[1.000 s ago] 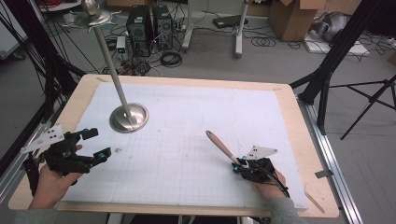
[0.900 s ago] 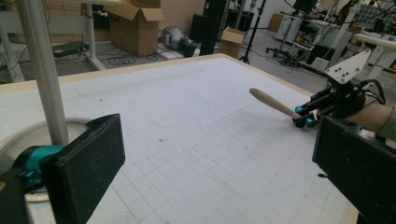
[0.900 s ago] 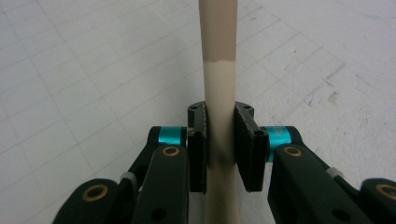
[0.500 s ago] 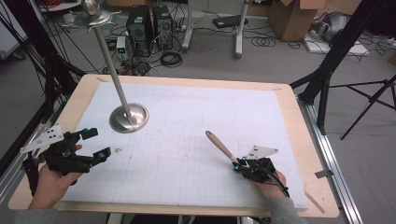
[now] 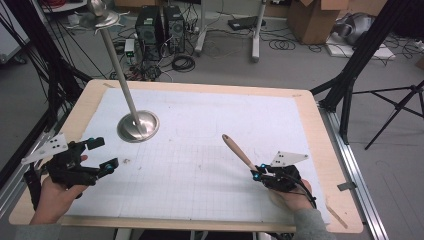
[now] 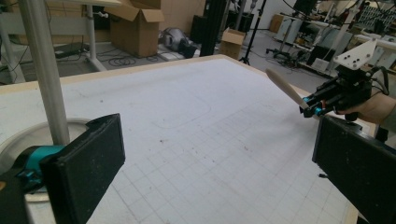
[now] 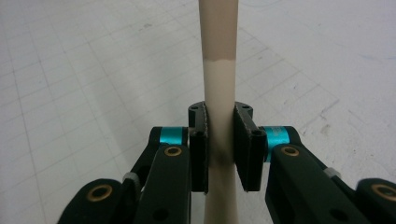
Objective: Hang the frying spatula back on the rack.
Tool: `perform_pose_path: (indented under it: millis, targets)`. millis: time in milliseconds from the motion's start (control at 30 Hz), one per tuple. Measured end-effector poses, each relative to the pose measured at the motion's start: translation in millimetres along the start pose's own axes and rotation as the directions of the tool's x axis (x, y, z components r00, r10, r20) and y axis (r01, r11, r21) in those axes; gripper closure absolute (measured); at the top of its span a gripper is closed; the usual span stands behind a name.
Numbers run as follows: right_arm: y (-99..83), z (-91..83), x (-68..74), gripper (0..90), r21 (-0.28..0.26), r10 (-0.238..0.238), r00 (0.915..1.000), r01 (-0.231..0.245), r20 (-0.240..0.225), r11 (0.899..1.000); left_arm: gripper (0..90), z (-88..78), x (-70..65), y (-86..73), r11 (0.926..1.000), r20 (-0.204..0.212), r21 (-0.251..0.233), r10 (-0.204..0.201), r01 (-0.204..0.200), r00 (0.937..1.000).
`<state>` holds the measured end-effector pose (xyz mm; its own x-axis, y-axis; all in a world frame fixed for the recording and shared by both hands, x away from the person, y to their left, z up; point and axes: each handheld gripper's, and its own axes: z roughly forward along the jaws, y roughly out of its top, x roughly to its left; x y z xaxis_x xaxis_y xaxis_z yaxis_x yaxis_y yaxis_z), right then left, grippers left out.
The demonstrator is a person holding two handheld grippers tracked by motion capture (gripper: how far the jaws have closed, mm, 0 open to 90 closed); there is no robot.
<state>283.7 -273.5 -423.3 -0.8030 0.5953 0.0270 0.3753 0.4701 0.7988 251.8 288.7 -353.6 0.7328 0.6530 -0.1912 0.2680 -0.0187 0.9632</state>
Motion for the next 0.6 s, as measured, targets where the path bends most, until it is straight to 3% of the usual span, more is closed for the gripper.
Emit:
perform_pose_path:
  millis: [233, 600]
  targets:
    - [8.3, -3.9, -2.6, 78.1, -0.018, -0.017, 0.998, 0.016, -0.06, 1.0, 2.7, -2.7, -1.0, -0.3, 1.0, 0.0, -0.003, -0.001, 0.001, 1.0]
    - [28.1, -17.2, -6.2, 78.2, -0.09, -0.009, 0.9955, 0.0, -0.094, 0.996, 2.7, -6.5, -1.3, -1.8, 1.0, -0.005, -0.001, 0.001, -0.001, 1.0]
